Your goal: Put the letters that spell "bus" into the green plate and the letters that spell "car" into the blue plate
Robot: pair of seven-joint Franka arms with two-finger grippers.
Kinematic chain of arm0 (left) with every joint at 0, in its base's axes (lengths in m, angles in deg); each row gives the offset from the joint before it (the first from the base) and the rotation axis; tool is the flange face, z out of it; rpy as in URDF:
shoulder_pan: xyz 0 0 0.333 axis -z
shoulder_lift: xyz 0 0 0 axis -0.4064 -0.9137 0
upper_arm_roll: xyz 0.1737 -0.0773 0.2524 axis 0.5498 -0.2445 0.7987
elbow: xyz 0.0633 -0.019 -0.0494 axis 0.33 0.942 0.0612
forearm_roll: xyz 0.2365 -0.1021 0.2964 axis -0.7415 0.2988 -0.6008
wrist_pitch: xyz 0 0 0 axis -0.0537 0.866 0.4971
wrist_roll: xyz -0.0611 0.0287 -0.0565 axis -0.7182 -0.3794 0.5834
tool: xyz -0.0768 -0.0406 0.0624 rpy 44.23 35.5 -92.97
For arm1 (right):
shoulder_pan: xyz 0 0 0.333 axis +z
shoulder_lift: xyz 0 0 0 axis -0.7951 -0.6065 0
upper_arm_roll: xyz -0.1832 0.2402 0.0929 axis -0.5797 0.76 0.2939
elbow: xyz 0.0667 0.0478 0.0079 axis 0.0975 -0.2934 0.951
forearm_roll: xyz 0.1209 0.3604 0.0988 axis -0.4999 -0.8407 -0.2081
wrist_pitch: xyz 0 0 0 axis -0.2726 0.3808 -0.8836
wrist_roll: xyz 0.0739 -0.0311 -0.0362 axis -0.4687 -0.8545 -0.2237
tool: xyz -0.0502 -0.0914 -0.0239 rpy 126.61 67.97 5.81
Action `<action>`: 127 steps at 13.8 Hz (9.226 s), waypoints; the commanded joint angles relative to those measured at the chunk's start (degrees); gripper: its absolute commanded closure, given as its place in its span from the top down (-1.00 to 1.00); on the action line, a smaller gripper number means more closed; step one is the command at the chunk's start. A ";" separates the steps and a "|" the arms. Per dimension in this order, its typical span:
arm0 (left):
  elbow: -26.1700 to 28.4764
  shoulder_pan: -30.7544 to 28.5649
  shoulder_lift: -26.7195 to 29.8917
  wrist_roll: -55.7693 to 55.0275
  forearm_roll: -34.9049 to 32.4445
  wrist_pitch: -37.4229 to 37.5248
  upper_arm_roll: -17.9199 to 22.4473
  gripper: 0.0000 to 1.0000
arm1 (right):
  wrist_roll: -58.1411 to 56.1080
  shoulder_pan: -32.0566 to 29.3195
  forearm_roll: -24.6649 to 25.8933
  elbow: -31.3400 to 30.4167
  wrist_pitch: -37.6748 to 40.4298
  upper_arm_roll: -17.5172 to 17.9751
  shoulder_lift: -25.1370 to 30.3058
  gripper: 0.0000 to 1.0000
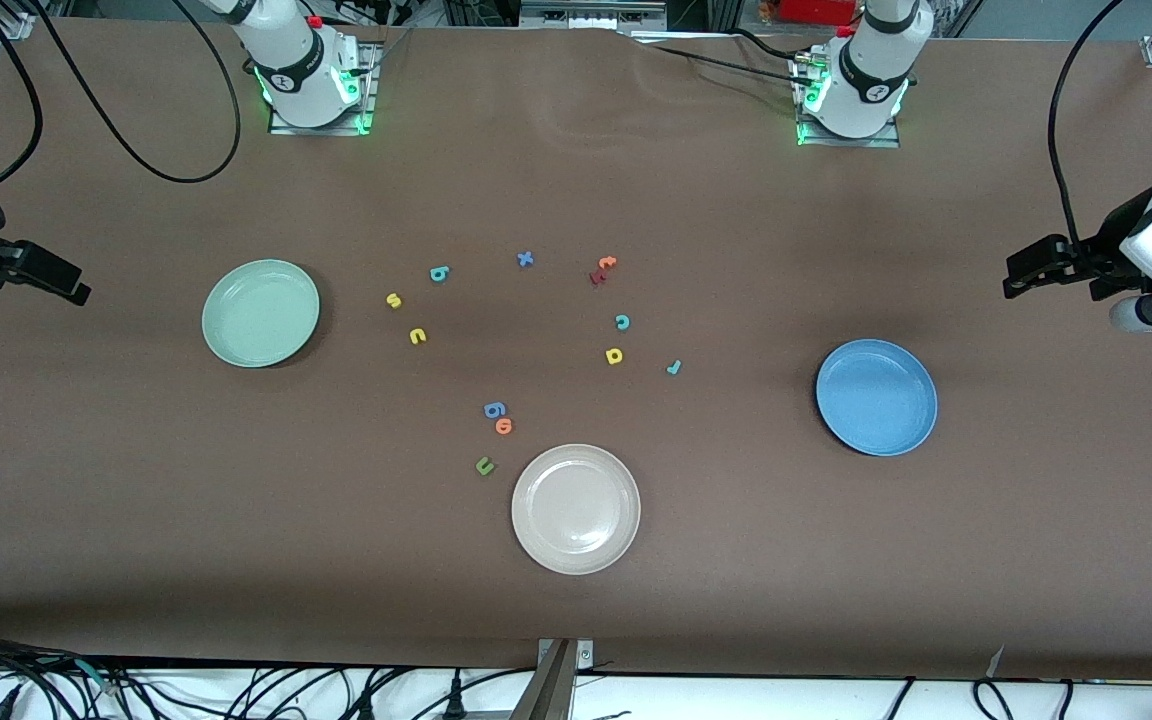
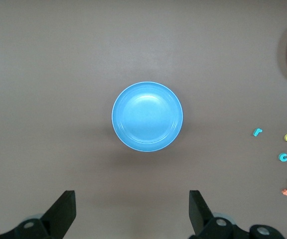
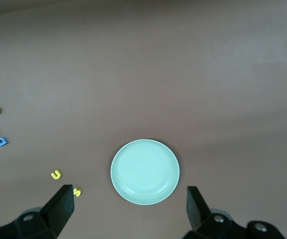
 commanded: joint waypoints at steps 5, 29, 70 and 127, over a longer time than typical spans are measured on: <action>0.75 0.19 0.77 0.83 -2.02 -0.29 -0.22 1.00 | 0.66 0.22 -0.91 -0.53 0.37 -0.05 0.61 0.99; 0.75 0.19 0.42 0.83 -2.02 -0.21 -0.22 1.00 | 0.57 0.22 -0.91 -0.71 0.37 -0.14 0.87 0.99; 0.49 0.36 -0.02 0.48 -2.02 0.15 -0.31 1.00 | 6.28 1.19 -0.82 -1.06 3.45 2.32 0.96 0.99; 18.86 31.47 -31.31 -49.00 -7.03 -55.49 -1.45 -0.23 | 77.74 1.19 -1.96 -48.61 -55.00 34.58 -13.45 0.76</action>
